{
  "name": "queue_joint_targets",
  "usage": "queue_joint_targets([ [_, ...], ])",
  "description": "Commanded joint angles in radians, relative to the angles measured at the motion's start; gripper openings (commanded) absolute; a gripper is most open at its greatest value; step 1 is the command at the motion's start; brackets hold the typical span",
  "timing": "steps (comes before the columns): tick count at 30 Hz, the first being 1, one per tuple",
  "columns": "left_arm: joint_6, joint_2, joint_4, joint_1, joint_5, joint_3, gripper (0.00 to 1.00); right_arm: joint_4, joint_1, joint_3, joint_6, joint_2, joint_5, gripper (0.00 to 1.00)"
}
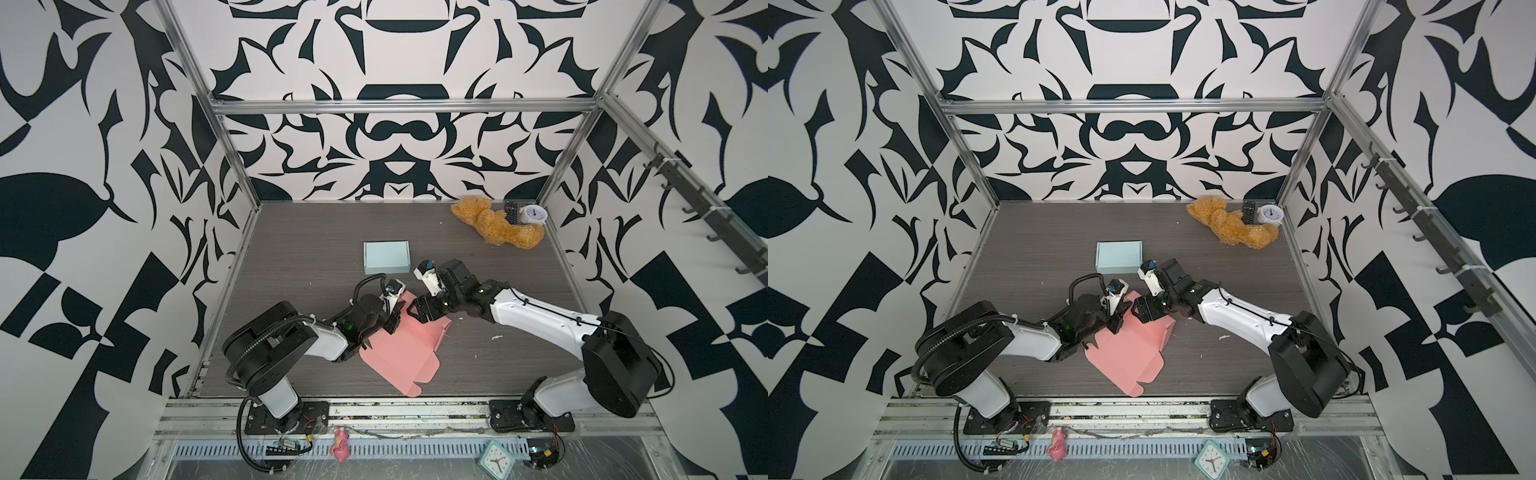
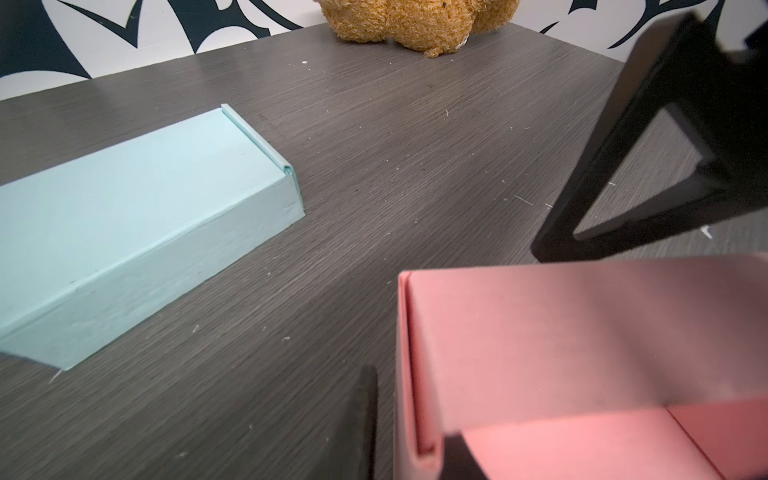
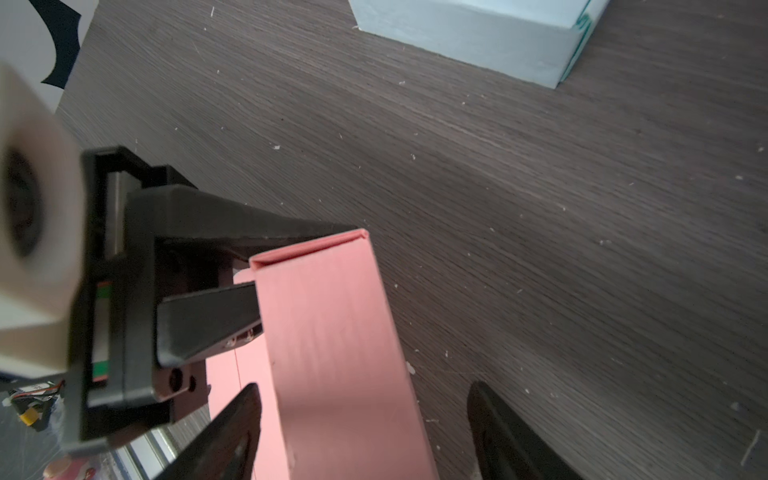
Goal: Fold the paper box
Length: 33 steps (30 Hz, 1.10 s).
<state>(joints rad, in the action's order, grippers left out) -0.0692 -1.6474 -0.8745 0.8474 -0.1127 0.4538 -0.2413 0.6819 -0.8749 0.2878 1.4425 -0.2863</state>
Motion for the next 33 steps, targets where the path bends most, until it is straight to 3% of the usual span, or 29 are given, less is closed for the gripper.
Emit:
queue_joint_targets([
  [1,0.011,-0.012,-0.034,0.002,-0.006,-0.009,0.23,0.021,-0.006,0.013,-0.012,-0.027,0.025,0.79],
  [21,-0.017,0.098,0.044,0.043,-0.038,-0.074,0.37,0.057,-0.082,0.048,-0.035,0.01,-0.002,0.65],
  [29,-0.073,0.237,0.188,0.054,-0.031,-0.079,0.43,0.082,-0.14,0.068,-0.036,0.014,-0.038,0.62],
  [33,-0.132,0.303,0.351,0.054,-0.054,-0.042,0.43,0.099,-0.168,0.083,-0.04,0.017,-0.044,0.61],
])
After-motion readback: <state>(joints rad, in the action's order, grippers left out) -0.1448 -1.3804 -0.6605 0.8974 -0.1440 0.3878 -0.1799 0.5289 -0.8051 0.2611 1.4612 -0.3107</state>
